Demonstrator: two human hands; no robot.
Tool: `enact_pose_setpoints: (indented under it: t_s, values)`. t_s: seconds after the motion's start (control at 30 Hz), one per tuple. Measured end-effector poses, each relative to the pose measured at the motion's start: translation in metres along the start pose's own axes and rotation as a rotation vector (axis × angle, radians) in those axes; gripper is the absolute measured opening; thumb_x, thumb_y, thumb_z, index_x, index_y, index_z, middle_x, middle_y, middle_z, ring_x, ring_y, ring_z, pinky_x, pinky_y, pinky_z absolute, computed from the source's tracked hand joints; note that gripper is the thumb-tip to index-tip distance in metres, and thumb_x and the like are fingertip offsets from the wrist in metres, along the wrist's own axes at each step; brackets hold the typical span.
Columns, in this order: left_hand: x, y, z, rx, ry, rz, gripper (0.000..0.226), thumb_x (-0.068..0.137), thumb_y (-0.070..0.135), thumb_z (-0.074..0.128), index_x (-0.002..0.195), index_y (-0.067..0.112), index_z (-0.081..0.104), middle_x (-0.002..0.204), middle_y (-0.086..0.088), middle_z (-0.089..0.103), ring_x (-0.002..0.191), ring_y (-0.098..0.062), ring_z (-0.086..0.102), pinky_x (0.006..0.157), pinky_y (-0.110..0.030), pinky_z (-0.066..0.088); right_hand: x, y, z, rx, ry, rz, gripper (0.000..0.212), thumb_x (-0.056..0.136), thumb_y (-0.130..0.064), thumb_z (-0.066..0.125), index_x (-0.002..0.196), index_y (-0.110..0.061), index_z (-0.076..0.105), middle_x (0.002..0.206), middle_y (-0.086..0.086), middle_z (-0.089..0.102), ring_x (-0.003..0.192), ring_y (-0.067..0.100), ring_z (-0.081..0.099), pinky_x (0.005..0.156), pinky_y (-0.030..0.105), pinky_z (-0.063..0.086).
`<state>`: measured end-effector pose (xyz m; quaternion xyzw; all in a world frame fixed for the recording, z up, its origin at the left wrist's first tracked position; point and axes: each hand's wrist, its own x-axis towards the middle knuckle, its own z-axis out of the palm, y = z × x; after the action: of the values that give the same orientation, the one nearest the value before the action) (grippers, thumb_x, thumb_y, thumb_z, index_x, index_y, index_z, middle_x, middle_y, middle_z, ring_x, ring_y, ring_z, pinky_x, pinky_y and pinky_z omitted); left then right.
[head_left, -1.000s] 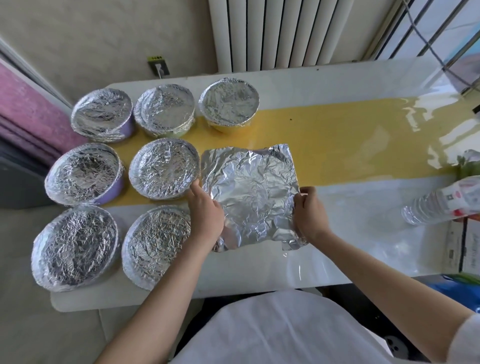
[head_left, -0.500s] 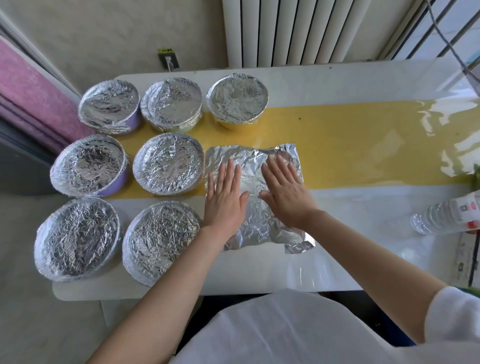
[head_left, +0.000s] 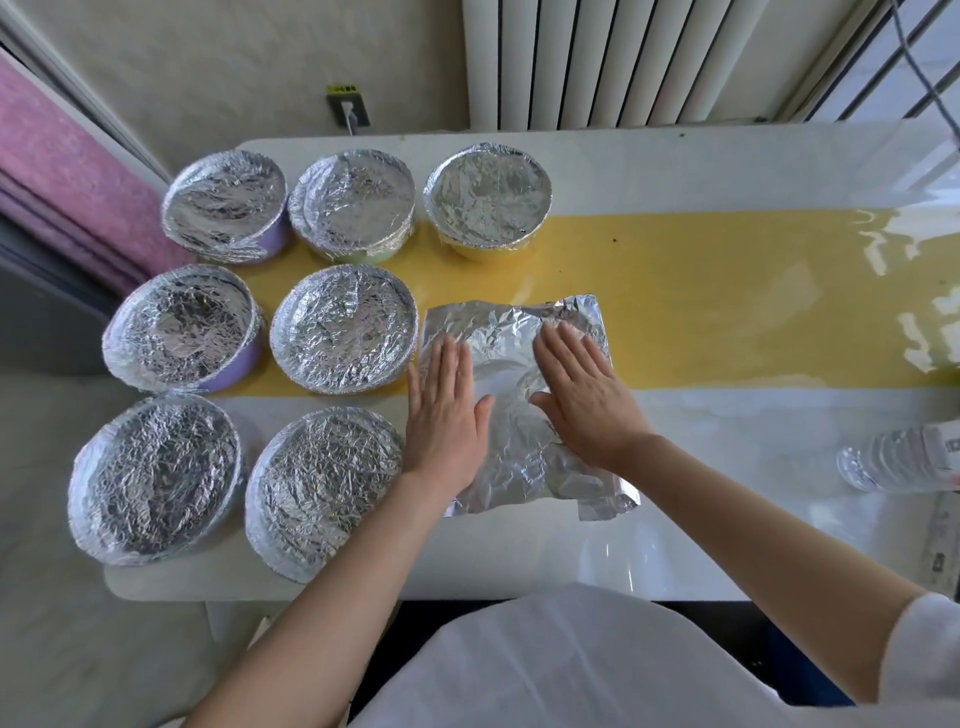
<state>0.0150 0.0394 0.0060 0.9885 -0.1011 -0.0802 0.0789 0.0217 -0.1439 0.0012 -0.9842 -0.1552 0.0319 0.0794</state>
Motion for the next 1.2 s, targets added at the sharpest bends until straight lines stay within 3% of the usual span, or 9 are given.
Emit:
enact_pose_setpoints:
  t_s: [0.17,0.3,0.43,0.57,0.7,0.8,1.0,1.1,1.2]
  values:
    - [0.021,0.013,-0.005,-0.014,0.120,0.146,0.057,0.099,0.038,0.015,0.144,0.015,-0.009,0.153,-0.002,-0.013,0.141,-0.017,-0.016,0.117,-0.044,-0.007,0.026,-0.001,-0.007,-0.028,0.035,-0.149,0.060,0.098,-0.041,0.019,0.138,-0.002,0.042,0.146,0.015,0.039,0.137,0.032,0.032,0.113,0.042,0.015]
    - [0.036,0.005,0.000,0.016,0.041,0.123,0.057,0.100,0.038,0.014,0.147,0.016,-0.007,0.153,-0.001,-0.015,0.141,-0.016,-0.019,0.116,-0.042,-0.010,0.035,0.010,0.001,-0.062,-0.007,-0.102,0.061,0.095,-0.042,0.027,0.138,0.000,0.040,0.145,0.016,0.040,0.136,0.035,0.033,0.113,0.043,0.012]
    - [0.034,-0.006,0.007,-0.154,0.031,0.115,0.051,0.101,0.032,0.016,0.148,0.018,0.000,0.157,0.001,-0.004,0.142,-0.011,-0.012,0.117,-0.032,-0.007,0.029,0.015,0.008,0.123,-0.015,-0.040,0.064,0.095,-0.042,0.021,0.145,-0.002,0.027,0.153,0.013,0.025,0.143,0.028,0.018,0.117,0.038,0.005]
    - [0.035,-0.006,0.008,-0.433,0.124,0.065,0.047,0.102,0.023,0.028,0.147,0.014,0.020,0.155,0.000,0.017,0.143,-0.012,0.013,0.117,-0.026,0.009,0.030,0.017,0.012,0.419,0.113,0.044,0.047,0.100,-0.025,0.030,0.140,-0.002,0.038,0.148,0.013,0.036,0.138,0.027,0.031,0.116,0.036,0.019]
    - [0.036,-0.006,0.010,-0.709,0.204,-0.029,0.041,0.101,0.016,0.034,0.142,0.013,0.037,0.146,-0.001,0.040,0.133,-0.010,0.037,0.109,-0.017,0.029,0.029,0.019,0.012,0.650,0.188,0.185,0.037,0.100,-0.014,0.038,0.135,-0.009,0.048,0.142,0.006,0.046,0.131,0.020,0.043,0.106,0.017,0.027]
    - [0.036,-0.005,0.010,-0.803,0.254,-0.054,0.037,0.100,0.011,0.037,0.135,0.010,0.046,0.136,-0.001,0.050,0.121,-0.002,0.044,0.099,-0.004,0.030,0.029,0.018,0.011,0.733,0.191,0.238,0.035,0.100,-0.012,0.039,0.133,-0.010,0.050,0.138,0.004,0.050,0.128,0.018,0.047,0.101,0.008,0.027]
    - [0.037,-0.004,0.009,-0.918,0.252,-0.164,0.034,0.100,0.010,0.037,0.131,0.013,0.052,0.121,0.015,0.052,0.113,0.003,0.049,0.093,-0.005,0.036,0.028,0.017,0.009,0.869,0.181,0.330,0.036,0.101,-0.014,0.037,0.135,-0.013,0.048,0.131,0.003,0.057,0.119,0.015,0.052,0.090,0.010,0.033]
    - [0.038,-0.004,0.010,-0.971,0.229,-0.216,0.034,0.101,0.014,0.036,0.130,0.014,0.053,0.124,0.010,0.056,0.116,-0.006,0.053,0.094,-0.012,0.040,0.028,0.017,0.011,0.921,0.167,0.396,0.035,0.101,-0.017,0.037,0.134,-0.016,0.050,0.097,0.002,0.068,0.084,0.002,0.058,0.069,0.005,0.037]
    - [0.039,-0.005,0.015,-1.035,0.197,-0.305,0.032,0.100,0.018,0.037,0.127,0.013,0.056,0.117,-0.016,0.063,0.108,-0.033,0.055,0.093,-0.040,0.045,0.029,0.019,0.016,0.962,0.151,0.453,0.035,0.101,-0.019,0.036,0.132,-0.017,0.053,0.056,0.007,0.044,0.053,0.006,0.038,0.052,0.011,0.032]
